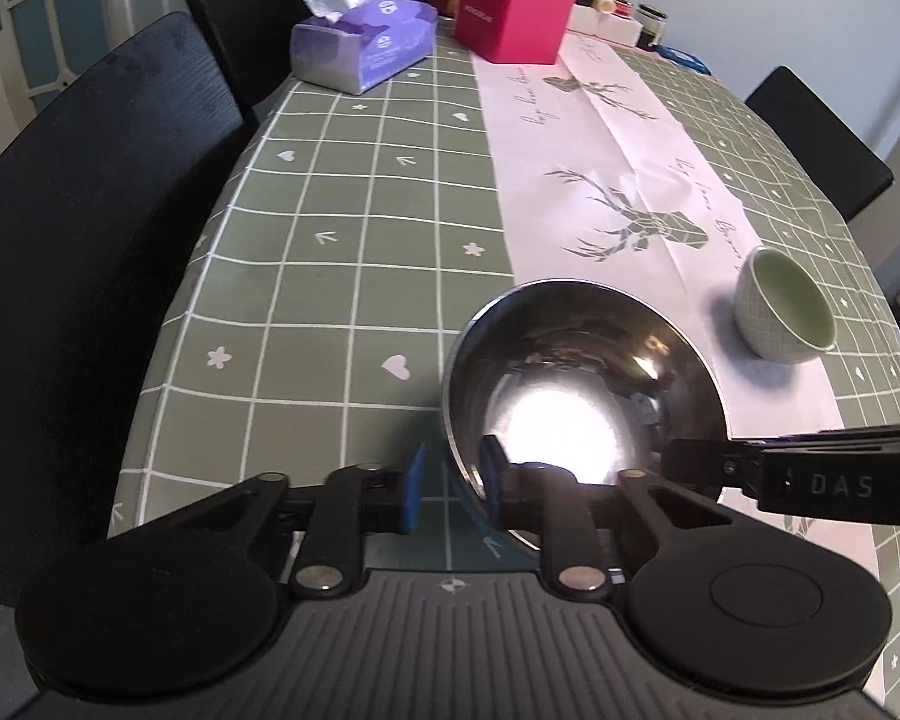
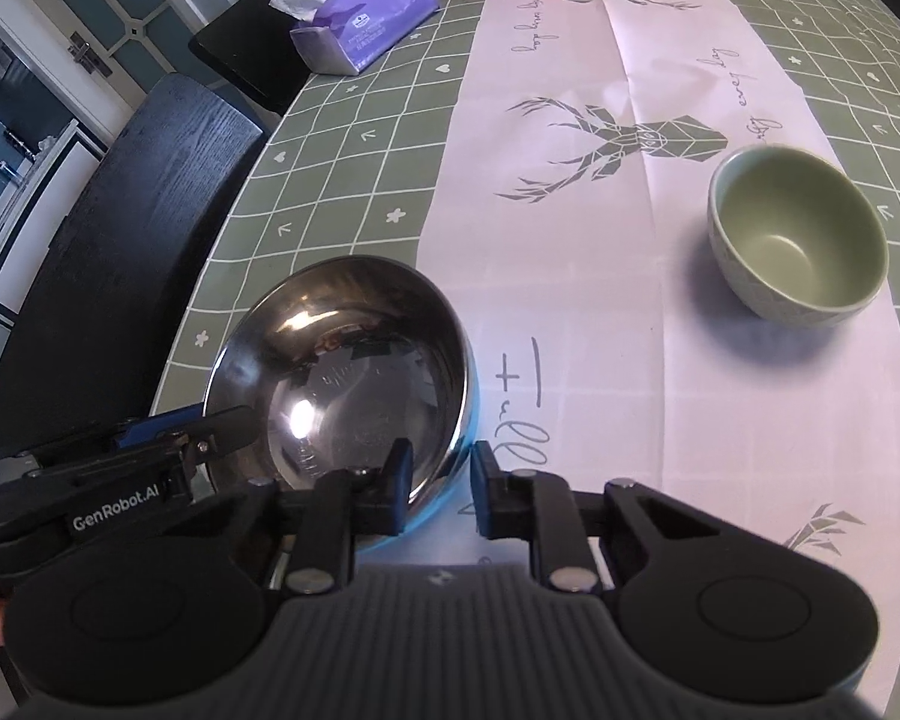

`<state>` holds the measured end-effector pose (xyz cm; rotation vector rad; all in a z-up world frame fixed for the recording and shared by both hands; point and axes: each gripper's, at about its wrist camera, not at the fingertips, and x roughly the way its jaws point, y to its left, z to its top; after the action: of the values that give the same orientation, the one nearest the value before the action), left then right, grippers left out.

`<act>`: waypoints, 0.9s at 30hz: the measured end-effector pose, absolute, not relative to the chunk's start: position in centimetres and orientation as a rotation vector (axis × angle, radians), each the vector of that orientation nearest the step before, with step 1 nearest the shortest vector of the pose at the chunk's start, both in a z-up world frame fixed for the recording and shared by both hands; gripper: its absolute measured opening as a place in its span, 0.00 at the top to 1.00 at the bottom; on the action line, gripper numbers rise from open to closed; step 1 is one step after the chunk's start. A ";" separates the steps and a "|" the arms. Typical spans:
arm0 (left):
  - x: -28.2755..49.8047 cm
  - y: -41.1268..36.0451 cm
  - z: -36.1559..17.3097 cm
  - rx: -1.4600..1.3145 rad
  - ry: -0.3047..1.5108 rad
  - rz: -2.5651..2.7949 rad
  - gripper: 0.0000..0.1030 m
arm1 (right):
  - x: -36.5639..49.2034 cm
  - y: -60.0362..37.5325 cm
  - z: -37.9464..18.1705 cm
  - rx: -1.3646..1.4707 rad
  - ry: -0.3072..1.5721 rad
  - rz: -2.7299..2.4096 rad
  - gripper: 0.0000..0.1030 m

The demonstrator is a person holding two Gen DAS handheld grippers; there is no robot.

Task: Organize plates and bowls
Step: 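Carry the blue bowl with both grippers toward the orange bowl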

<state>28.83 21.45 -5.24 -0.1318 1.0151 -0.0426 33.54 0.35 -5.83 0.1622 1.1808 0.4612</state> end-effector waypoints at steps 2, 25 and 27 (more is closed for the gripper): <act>28.7 20.8 -5.1 -0.104 1.022 -0.042 0.85 | 33.5 0.3 -5.8 0.162 1.182 0.455 0.83; 22.0 15.5 1.2 -0.108 0.991 -0.102 0.85 | 27.2 -6.0 0.1 0.148 1.116 0.465 0.87; 21.2 14.5 1.7 -0.103 0.990 -0.116 0.85 | 26.3 -7.3 0.6 0.153 1.107 0.466 0.87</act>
<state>21.24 14.46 1.70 -0.1034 0.9905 -0.1157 26.32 -7.30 0.57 0.1527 1.1069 0.4656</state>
